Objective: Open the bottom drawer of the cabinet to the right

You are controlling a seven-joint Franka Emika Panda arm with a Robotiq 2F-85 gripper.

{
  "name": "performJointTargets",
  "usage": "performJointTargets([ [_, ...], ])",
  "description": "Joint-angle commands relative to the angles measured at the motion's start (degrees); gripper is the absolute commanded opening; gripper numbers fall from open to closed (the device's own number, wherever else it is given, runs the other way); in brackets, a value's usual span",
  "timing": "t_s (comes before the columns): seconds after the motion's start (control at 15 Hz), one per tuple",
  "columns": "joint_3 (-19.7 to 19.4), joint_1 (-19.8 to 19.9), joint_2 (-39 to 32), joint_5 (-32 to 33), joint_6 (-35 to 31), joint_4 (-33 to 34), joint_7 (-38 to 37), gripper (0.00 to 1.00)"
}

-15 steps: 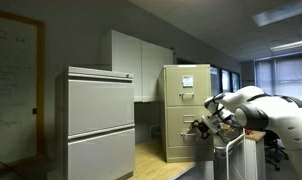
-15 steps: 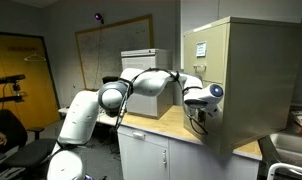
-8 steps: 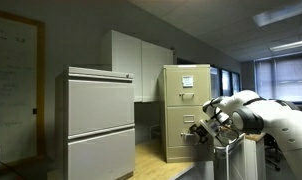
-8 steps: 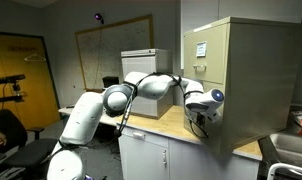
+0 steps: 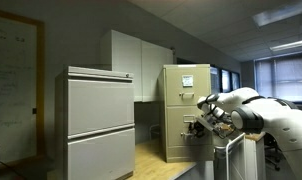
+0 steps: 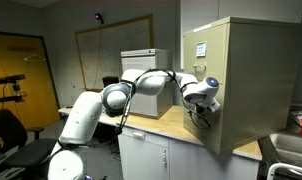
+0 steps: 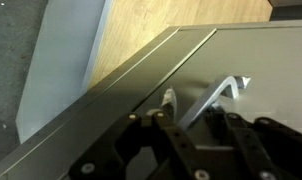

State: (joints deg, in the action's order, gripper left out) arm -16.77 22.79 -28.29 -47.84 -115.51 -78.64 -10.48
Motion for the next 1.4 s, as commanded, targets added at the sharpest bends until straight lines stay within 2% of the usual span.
performJointTargets([
  [0.0,-0.37,-4.14,1.89,12.70,-0.80,-0.40,-6.09,0.08],
  [0.07,-2.17,-6.58,3.12,14.36,-0.77,-1.48,-7.50,0.08],
  [0.27,-3.05,-10.05,7.19,18.46,-2.82,-6.25,-10.17,0.08],
  [0.47,-2.66,-11.16,10.97,19.01,-4.20,-11.67,-8.79,0.08],
  [0.6,-2.57,-12.16,12.74,19.54,-8.16,-15.96,-8.02,0.08],
  [0.67,0.26,-10.21,13.52,20.97,-10.63,-17.97,-8.11,0.08],
  [1.0,2.94,-8.35,15.89,20.98,-21.02,-25.53,-5.04,0.08],
  [1.13,2.99,-9.04,17.03,23.03,-24.36,-27.61,-6.02,0.08],
  [1.33,2.04,-12.34,18.36,30.88,-27.82,-28.37,-12.00,0.08],
])
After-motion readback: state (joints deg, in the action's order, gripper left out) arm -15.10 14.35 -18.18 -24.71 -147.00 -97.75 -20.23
